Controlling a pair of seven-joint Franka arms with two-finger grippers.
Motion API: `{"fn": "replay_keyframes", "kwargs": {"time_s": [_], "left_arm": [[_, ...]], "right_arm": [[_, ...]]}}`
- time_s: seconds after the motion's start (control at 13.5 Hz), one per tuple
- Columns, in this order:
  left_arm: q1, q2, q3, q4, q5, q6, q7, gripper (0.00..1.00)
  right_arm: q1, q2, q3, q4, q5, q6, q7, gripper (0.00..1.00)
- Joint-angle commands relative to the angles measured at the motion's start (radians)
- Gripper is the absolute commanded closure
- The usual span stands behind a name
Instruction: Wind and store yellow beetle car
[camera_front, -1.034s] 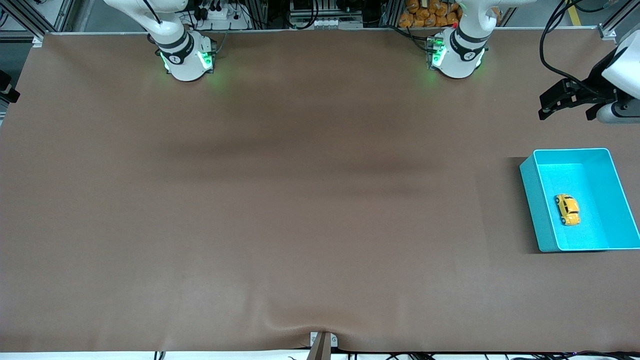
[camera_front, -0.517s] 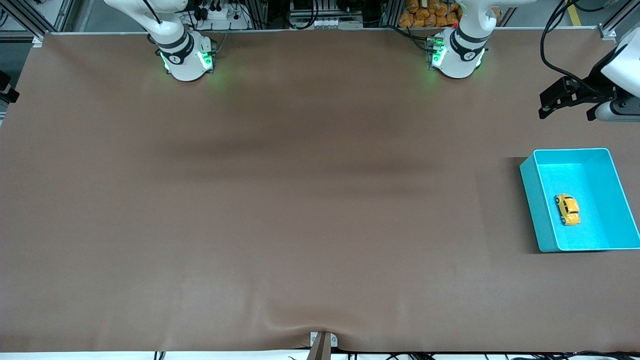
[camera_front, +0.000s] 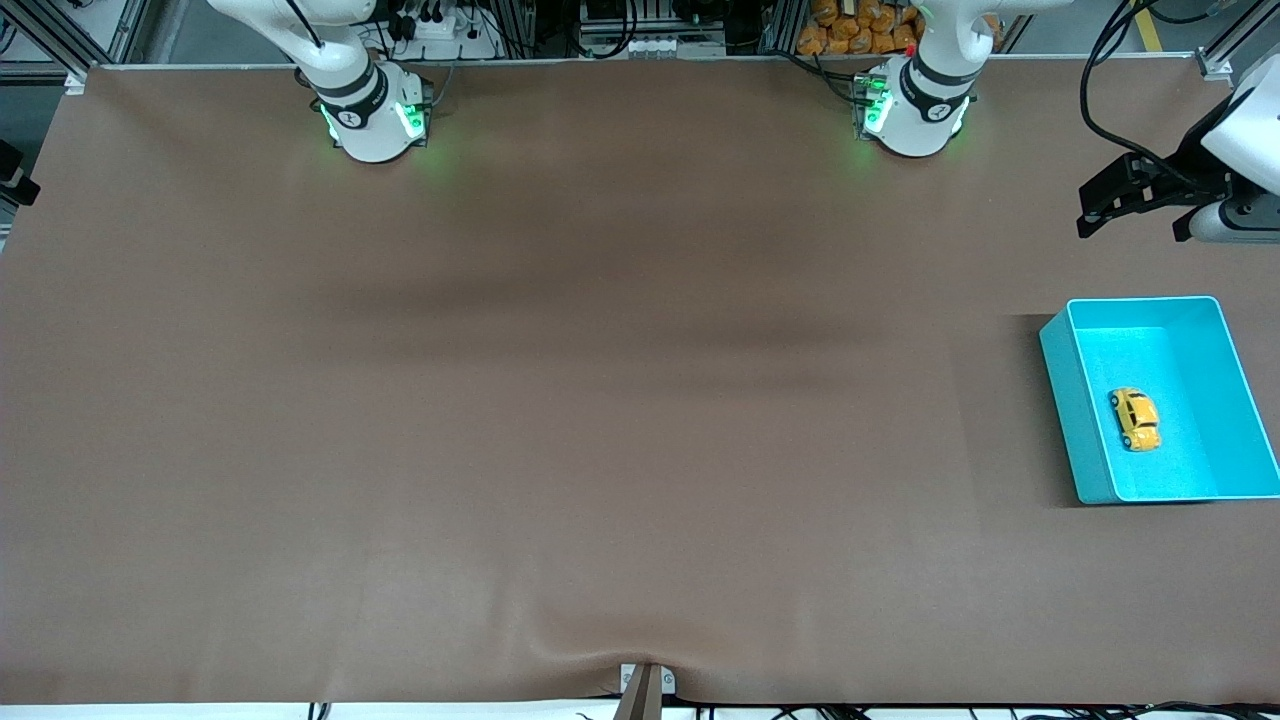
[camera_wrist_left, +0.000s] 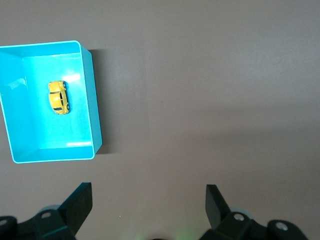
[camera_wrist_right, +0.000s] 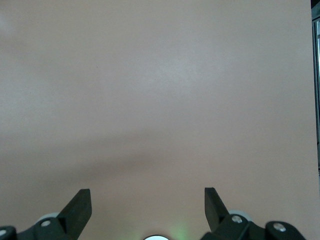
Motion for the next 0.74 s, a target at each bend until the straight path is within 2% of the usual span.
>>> {"fn": "replay_keyframes", "kwargs": {"time_s": [0.0,0.3,0.44,0.66], "left_arm": [[0.001,-0.005,-0.007,0.01,0.021,-0.006,0.014,0.0],[0.001,-0.005,-0.005,0.01,0.021,-0.006,0.014,0.0],[0.001,-0.003,-0.005,0.01,0.021,-0.006,0.014,0.0],[0.001,-0.003,-0.007,0.01,0.021,-0.006,0.014,0.0]], "right_arm": [[0.002,-0.007,0.007,0.007,0.022,-0.016,0.001,0.0],[0.024,0.008,0.006,-0.021,0.028,-0.062,0.001,0.0],[0.033,0.011,0.004,-0.037,0.063,-0.027,0.004,0.0],[0.031,0.01,0.004,-0.123,0.064,0.064,0.003,0.0]]}}
